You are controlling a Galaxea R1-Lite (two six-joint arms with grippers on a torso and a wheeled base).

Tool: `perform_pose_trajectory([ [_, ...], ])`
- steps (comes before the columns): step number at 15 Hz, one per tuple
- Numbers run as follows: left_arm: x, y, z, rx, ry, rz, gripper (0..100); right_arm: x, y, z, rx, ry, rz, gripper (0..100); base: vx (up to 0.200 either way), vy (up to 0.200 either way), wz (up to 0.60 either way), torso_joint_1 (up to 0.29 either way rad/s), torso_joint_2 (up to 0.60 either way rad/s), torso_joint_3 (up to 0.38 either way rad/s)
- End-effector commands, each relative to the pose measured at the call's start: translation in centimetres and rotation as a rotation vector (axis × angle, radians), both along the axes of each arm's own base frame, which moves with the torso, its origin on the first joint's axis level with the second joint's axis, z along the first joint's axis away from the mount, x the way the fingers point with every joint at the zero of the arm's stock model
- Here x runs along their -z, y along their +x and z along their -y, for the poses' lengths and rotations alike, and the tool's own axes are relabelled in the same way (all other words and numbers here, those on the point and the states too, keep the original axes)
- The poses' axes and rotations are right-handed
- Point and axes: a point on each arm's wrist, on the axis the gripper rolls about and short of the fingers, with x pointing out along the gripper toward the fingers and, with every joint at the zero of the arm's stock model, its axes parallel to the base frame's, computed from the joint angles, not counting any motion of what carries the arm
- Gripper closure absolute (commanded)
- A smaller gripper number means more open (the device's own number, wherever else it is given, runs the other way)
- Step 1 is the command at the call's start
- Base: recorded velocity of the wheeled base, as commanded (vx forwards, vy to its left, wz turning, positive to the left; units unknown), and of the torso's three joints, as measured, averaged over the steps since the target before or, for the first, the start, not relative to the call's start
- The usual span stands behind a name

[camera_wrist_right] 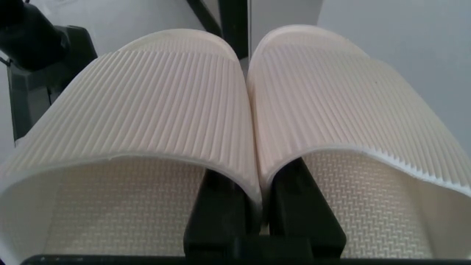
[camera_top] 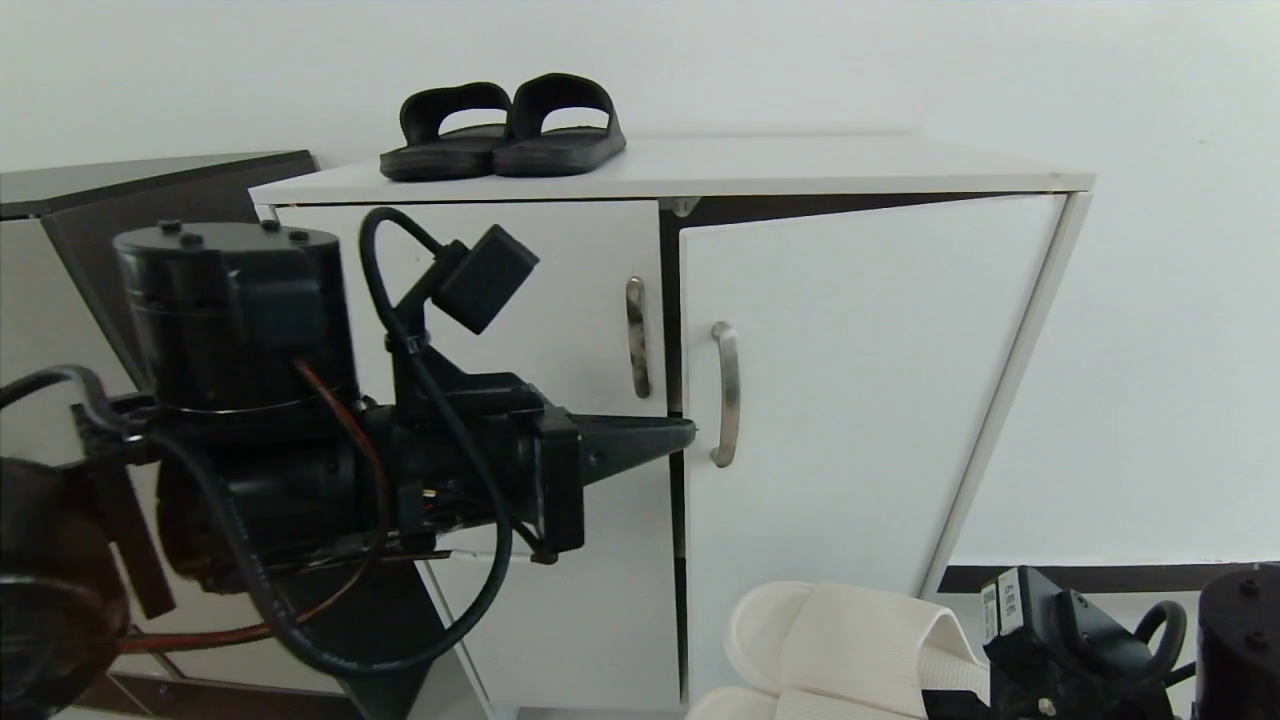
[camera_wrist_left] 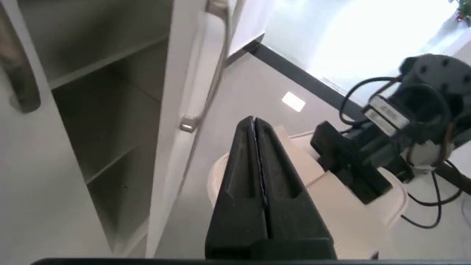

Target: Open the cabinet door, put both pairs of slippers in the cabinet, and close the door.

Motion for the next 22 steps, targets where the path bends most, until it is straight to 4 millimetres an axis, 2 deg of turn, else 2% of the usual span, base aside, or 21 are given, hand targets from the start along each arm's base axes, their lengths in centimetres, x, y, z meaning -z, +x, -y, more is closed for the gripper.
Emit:
perform_pose_trajectory([
  [1,-1.4,-1.6,-1.9,-0.026,-0.04,0.053,100,0.1,0.0,0.0,-0.001,-0.003,-0.001,100,0.0,0.0,0.0,0.0,0.0,0.0],
  [3,-1.8,-0.7,-2.5,-0.069,-0.045,0.062,100,0.1,0.0,0.0,-0.001,-0.003,-0.001,100,0.0,0.0,0.0,0.0,0.0,0.0],
  [6,-1.4,1.9,-2.1,-0.109,-0.03,0.043,100,0.3,0.0,0.0,0.003,-0.033,-0.022,100,0.0,0.0,0.0,0.0,0.0,0.0],
  [11,-0.3,6.1,-0.9,-0.143,-0.016,0.021,100,0.2,-0.1,-0.1,-0.004,-0.041,-0.03,100,0.0,0.0,0.0,0.0,0.0,0.0],
  [14,0.4,7.7,0.2,-0.132,-0.03,0.041,100,0.3,-0.1,-0.1,-0.003,-0.042,-0.03,100,0.0,0.0,0.0,0.0,0.0,0.0],
  [19,0.8,8.1,1.1,-0.116,-0.041,0.058,100,0.3,-0.6,-0.5,-0.032,-0.062,-0.053,100,0.0,0.0,0.0,0.0,0.0,0.0],
  [22,0.9,7.0,2.5,-0.069,-0.045,0.062,100,0.8,-1.5,-0.6,-0.074,-0.081,-0.065,100,-0.133,0.0,0.0,0.002,0.0,0.005],
])
